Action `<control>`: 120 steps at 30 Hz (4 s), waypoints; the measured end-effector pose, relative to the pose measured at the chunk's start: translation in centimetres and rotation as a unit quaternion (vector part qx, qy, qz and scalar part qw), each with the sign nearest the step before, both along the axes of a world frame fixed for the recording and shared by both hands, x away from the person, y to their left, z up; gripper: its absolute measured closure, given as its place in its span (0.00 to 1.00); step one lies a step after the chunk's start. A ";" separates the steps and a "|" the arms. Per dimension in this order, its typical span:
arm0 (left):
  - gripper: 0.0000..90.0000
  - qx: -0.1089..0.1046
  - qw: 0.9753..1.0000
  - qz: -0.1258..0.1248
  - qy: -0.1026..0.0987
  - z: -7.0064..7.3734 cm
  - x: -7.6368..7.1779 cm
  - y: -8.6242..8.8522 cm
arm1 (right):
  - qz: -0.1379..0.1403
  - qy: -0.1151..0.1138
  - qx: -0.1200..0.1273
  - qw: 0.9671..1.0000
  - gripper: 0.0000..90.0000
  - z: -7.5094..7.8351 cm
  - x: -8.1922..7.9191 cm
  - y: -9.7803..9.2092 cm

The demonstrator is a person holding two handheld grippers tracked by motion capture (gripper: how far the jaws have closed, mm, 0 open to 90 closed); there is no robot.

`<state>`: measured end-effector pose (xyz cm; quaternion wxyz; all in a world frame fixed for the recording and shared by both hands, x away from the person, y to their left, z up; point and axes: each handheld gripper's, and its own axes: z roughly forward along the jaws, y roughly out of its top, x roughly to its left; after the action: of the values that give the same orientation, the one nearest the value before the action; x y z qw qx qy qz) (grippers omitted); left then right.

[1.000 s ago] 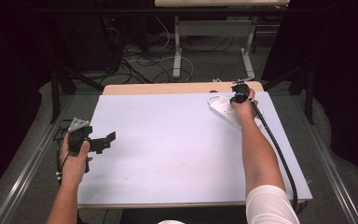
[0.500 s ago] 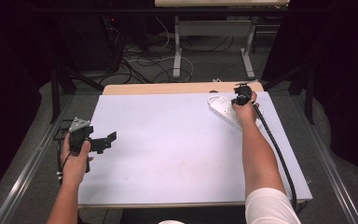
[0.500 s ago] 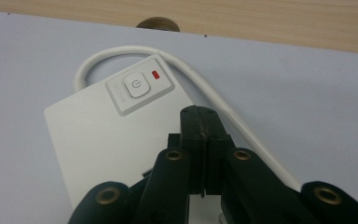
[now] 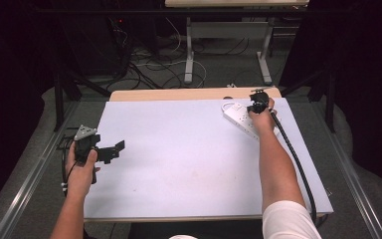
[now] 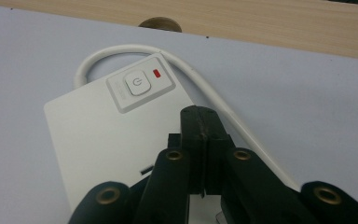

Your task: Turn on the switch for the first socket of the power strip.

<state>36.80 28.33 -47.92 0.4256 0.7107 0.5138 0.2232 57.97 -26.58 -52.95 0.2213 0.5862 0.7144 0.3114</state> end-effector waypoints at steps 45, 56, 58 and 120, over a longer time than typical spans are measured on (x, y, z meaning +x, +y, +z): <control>0.01 0.001 1.000 0.000 0.005 -0.2 0.1 0.0 | 0.013 -0.026 0.035 0.999 0.50 -0.8 0.4 1.5; 0.01 0.003 1.000 -0.002 0.004 -0.2 0.1 -0.1 | 0.012 0.003 0.012 1.000 0.38 0.1 -0.2 0.9; 0.01 0.003 1.000 -0.002 0.004 -0.1 0.0 -0.1 | 0.018 -0.003 0.012 1.000 0.32 0.6 -0.4 0.8; 0.01 -0.003 1.000 -0.011 0.006 0.3 -0.2 -0.6 | 0.164 -0.031 -0.023 0.986 0.00 8.1 -11.4 6.1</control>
<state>36.61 27.75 -47.59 0.4269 0.7166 0.5091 0.2123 46.54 -20.52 -44.86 0.2028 0.4458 0.8007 0.3449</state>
